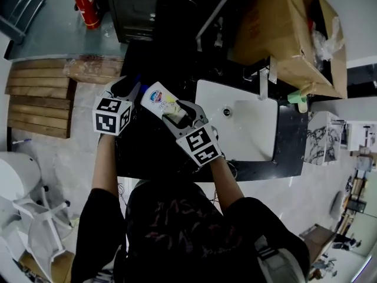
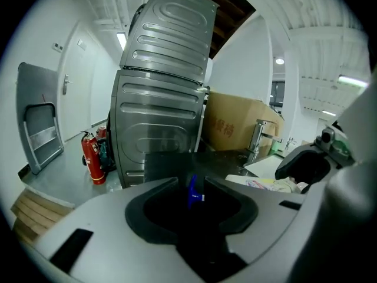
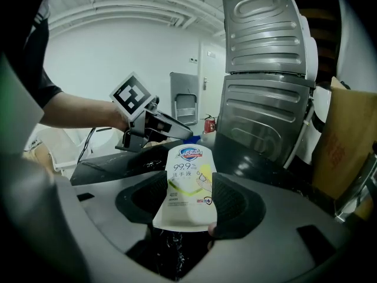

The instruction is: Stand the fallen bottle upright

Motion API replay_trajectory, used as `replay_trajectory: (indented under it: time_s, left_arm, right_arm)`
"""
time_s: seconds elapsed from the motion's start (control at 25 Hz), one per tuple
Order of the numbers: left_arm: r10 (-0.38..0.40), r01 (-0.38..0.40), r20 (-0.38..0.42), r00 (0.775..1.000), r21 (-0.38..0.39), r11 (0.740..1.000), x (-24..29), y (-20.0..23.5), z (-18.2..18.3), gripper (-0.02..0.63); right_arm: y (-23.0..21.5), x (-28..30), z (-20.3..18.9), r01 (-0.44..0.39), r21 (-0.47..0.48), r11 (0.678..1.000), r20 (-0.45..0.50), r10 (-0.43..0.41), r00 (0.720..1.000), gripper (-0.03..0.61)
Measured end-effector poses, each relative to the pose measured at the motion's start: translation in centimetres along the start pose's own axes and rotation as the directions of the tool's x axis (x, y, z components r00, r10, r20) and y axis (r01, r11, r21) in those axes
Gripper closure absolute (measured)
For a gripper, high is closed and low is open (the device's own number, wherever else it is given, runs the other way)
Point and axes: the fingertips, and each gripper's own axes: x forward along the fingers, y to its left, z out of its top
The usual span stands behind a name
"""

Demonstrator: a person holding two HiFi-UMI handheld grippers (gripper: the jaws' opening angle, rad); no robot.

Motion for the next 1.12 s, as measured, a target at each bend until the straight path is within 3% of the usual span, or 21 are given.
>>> replay_trajectory:
  time_s: [0.24,0.48,0.64,0.8,0.96,1.12]
  left_arm:
    - [-0.035,0.034,-0.056,0.998,-0.013,0.999,1.3,0.3,-0.7,0.477]
    - [-0.112,0.110,-0.081,0.990,-0.035,0.993,1.8,-0.5,-0.8,0.537]
    - [-0.090,0.091,-0.090,0.992,0.007,0.996,1.8,-0.4,-0.6,0.560]
    - [-0.073,0.074,-0.092,0.993,0.004,0.997,1.6,-0.4,-0.5,0.565]
    - [-0.037,0.045,-0.104,0.994,0.072,0.996,1.5,-0.6,-0.4,0.566]
    - [-0.021,0.028,-0.079,0.997,0.090,0.995,0.9,-0.9,0.6,0.568]
  right_arm:
    - [-0.2,0.0,-0.1,-0.001,-0.002,1.000,-0.005,0.001,1.000,0.325]
    - [-0.2,0.0,-0.2,-0.005,0.012,1.000,0.005,0.005,1.000,0.325]
    - [-0.3,0.0,-0.1,-0.006,0.017,1.000,0.013,0.006,1.000,0.325]
    - [-0.3,0.0,-0.2,-0.010,0.023,1.000,0.016,0.010,1.000,0.324]
    - [-0.3,-0.1,-0.3,-0.010,0.019,1.000,0.027,0.010,1.000,0.324]
    - [-0.4,-0.4,-0.2,-0.020,0.032,0.999,0.049,0.018,0.999,0.324]
